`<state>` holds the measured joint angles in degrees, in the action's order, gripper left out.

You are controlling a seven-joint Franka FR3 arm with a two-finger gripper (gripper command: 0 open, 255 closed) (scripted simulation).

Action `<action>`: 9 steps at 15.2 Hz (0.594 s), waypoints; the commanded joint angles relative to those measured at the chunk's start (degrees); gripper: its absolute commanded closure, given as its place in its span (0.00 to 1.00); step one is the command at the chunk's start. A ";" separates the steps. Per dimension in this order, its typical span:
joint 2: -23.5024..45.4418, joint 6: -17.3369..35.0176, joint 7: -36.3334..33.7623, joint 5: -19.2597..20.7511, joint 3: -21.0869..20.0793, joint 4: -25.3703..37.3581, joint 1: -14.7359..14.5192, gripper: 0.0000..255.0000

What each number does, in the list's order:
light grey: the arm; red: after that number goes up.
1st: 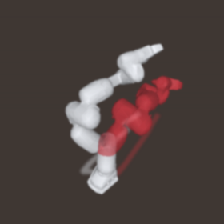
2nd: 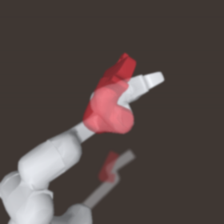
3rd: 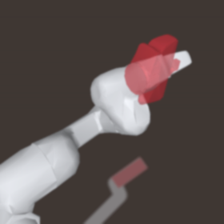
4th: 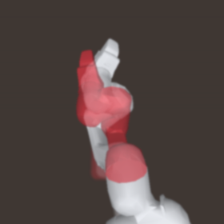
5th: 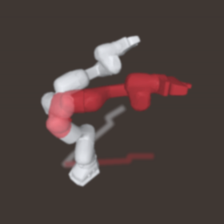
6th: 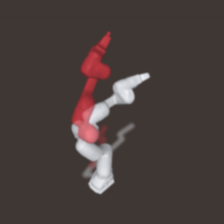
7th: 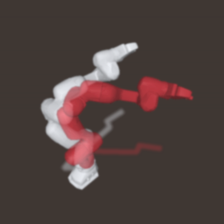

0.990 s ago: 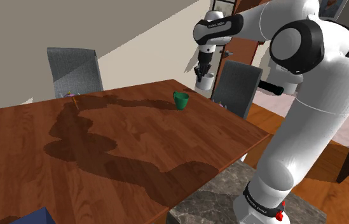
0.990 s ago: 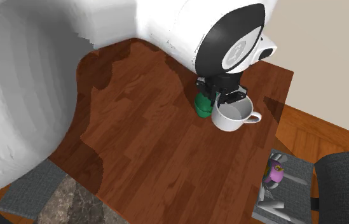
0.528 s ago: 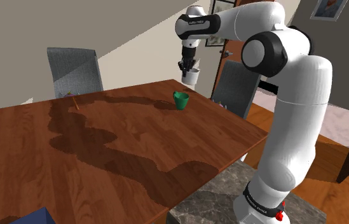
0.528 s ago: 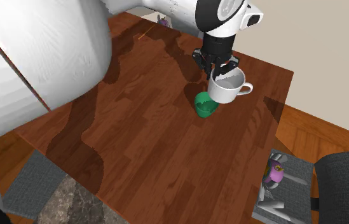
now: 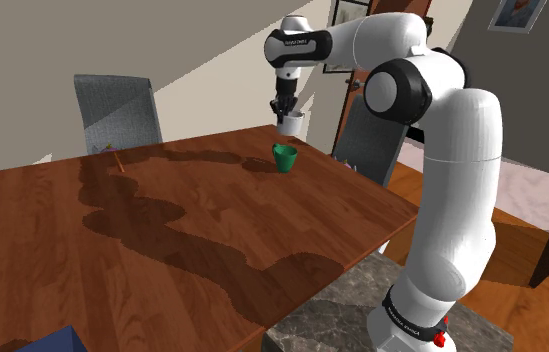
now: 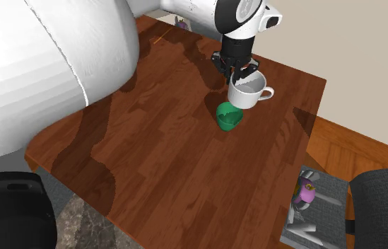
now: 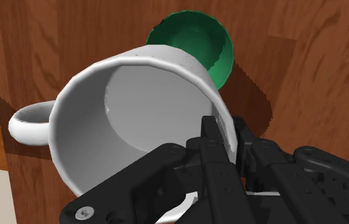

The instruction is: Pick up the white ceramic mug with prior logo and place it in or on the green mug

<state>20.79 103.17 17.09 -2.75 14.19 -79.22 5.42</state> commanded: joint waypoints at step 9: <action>0.34 7.69 -0.12 -0.10 -0.17 -7.33 -0.32 1.00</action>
<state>21.18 110.01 16.98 -2.86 14.03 -85.68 5.14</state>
